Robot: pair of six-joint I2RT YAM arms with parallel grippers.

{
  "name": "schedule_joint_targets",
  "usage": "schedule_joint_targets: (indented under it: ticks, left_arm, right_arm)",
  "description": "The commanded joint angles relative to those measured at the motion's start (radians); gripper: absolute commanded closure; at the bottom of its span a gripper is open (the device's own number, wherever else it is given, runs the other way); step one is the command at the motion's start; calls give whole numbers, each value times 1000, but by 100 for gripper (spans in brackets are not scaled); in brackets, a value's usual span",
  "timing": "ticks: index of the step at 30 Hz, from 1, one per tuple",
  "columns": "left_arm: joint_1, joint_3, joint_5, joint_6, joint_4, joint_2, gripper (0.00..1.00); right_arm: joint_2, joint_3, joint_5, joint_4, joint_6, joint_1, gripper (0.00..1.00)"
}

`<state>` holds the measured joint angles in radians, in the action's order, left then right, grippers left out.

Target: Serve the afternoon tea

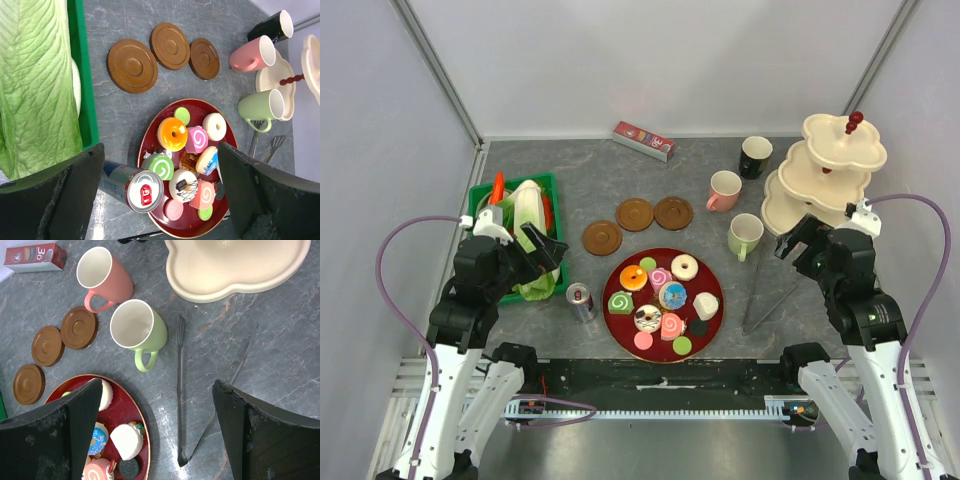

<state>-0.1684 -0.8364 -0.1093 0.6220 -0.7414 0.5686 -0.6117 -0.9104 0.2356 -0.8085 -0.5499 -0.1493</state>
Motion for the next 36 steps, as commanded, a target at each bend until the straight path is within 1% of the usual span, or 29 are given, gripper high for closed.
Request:
schedule_joint_targets:
  ticks: [1,5,11,16,19,23,27,31,36]
  left_arm:
    - [6,-4,-23,-42,57,1,1]
    - [4,0,-18,-42,57,-1,1]
    - [4,5,-20,-25,76,2,1]
    - [6,6,10,-10,92,16,1]
    - [6,31,5,7,132,16,1]
    - [6,60,3,13,174,25,1]
    - [6,63,-9,13,177,46,1]
    - [6,82,-26,18,192,51,1]
    - [7,88,-27,22,200,43,1]
  right_arm:
    - [-5,-4,24,-8,-15,1,2]
    - [-34,-16,59,-30,-39,1,2]
    - [-36,-12,13,-49,-31,1,2]
    - [-60,-30,73,-193,-27,1,2]
    - [-68,-24,68,-262,-74,2,2]
    - [-72,34,47,-267,-143,2,2]
    - [-114,122,-19,-223,-179,1,2]
    - [-164,217,-41,-156,-194,1,2]
    - [-214,314,-111,-15,-200,-3,2]
